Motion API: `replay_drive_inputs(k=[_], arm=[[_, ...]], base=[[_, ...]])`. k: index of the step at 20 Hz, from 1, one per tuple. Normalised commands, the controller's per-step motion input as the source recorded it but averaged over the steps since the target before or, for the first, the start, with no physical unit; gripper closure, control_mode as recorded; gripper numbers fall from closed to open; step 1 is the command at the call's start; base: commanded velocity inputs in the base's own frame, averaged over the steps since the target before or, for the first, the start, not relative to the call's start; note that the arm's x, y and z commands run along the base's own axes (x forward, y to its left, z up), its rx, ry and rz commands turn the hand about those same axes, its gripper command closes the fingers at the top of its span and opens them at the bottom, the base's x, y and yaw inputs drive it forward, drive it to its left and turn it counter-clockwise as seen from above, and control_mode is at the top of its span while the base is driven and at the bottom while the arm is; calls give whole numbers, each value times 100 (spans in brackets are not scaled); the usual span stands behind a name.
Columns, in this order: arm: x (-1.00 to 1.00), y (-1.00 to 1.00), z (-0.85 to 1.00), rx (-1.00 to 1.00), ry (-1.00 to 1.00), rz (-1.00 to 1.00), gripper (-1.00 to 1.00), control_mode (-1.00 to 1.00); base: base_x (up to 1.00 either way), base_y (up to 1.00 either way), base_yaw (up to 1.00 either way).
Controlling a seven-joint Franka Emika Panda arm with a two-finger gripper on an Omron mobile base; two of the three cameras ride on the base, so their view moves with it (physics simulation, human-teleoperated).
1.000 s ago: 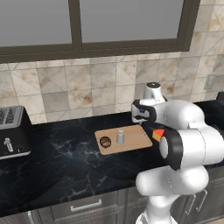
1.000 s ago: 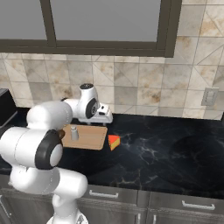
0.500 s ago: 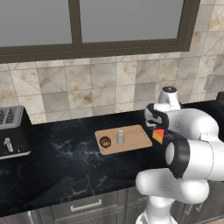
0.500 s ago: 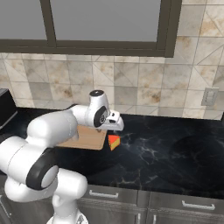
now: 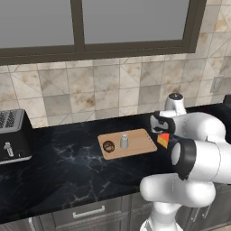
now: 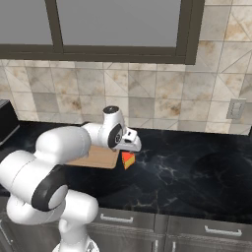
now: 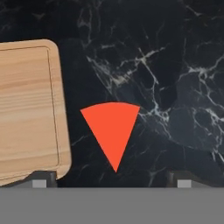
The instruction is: Retrieve the reheated potato from the microwave, then place the potato, cheese, and condiment on the cutting board.
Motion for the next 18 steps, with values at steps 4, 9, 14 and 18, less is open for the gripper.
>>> replay_drive_inputs(k=[4, 9, 14, 18], arm=[[11, 1, -10, 1, 0, -3, -100, -100], [0, -15, -14, 0, 0, -4, -100, -100], [1, -13, -19, 0, 0, -3, -100, -100], [9, -1, -18, 6, 0, -2, -100, -100]], base=[[0, 0, 0], [0, 0, 0], [0, 0, 0], [0, 0, 0]])
